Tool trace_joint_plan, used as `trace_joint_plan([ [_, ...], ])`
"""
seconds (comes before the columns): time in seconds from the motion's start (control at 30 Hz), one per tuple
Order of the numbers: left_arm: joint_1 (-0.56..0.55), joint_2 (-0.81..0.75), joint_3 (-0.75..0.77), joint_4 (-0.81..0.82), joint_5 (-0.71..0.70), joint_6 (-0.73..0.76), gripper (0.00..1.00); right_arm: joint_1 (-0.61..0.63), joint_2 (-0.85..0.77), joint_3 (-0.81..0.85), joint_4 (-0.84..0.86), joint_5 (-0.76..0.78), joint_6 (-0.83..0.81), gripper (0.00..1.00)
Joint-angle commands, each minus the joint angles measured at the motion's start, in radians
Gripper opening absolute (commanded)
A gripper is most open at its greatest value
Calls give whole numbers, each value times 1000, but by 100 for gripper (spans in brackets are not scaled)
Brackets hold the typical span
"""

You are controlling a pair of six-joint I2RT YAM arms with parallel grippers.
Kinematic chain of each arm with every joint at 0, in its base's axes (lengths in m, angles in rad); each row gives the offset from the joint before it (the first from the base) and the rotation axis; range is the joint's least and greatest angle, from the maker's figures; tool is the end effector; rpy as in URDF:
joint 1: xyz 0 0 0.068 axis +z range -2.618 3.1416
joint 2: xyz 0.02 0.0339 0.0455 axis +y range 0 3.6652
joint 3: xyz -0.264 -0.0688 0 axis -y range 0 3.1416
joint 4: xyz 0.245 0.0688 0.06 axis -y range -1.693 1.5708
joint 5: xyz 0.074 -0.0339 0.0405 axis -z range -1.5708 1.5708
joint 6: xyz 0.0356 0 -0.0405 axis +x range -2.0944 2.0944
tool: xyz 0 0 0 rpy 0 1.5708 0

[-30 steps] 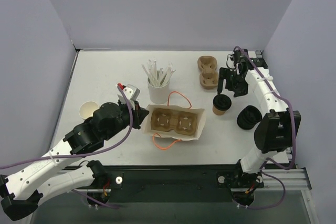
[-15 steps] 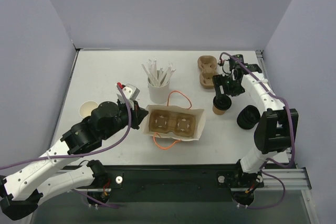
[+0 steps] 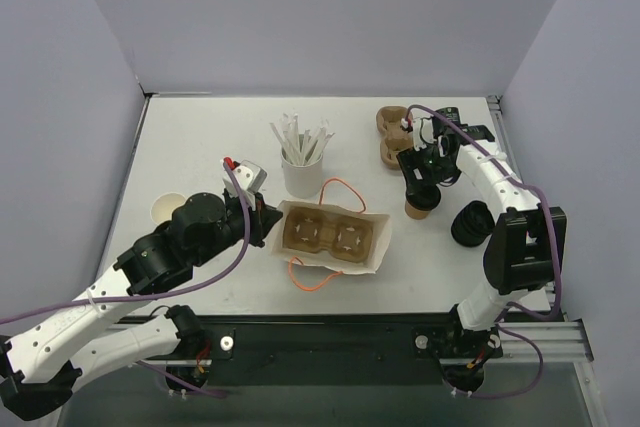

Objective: Pack the takeout coffee

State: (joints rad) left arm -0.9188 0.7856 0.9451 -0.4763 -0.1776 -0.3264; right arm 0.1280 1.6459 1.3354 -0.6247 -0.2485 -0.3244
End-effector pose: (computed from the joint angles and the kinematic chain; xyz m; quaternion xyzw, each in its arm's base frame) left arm 0.1077 -0.1308 0.3644 0.1857 0.7867 -0.2825 0.5166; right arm 0.3518 0.0541 0.2717 -0.2491 0.9099 0.0868 0.3201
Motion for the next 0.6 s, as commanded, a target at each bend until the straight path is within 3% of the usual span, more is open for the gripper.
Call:
trace_joint_plan([
  [0.0,9,-13,46,13,13,24,0,1,8,18,-38,15,-45,69],
  [0.57,28,-11,44,13,17,23,0,-1,23,11,-43,32,-59,71],
])
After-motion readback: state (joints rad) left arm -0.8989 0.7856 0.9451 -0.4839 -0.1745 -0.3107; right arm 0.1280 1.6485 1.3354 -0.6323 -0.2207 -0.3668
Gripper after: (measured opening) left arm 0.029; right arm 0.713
